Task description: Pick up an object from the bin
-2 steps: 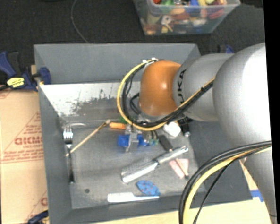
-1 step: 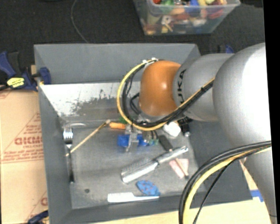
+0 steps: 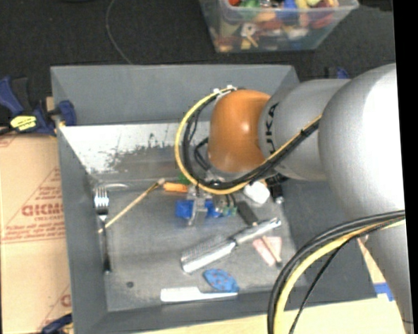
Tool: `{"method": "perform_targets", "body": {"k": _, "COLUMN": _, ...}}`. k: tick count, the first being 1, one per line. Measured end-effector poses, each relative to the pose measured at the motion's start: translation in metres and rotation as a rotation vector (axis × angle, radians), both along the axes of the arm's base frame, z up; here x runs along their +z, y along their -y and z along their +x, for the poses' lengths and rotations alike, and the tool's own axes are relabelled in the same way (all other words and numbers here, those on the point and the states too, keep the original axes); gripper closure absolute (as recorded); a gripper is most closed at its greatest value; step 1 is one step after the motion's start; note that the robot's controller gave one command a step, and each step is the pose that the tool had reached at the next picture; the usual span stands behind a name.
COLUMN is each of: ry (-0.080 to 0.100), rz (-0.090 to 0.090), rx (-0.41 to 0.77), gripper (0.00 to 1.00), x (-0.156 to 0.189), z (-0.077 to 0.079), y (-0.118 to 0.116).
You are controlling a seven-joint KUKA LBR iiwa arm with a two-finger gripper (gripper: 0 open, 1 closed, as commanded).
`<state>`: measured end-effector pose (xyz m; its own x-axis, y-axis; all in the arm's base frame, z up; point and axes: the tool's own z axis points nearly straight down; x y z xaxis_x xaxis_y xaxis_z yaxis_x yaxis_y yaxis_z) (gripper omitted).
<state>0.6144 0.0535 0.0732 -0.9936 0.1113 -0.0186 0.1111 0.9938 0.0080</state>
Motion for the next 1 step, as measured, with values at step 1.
{"method": "perform_targets", "body": {"k": 1, "ry": 0.002, "rz": 0.001, "rx": -0.001, "gripper": 1.0, "x": 0.0074, "z": 0.0003, "y": 0.0001}}
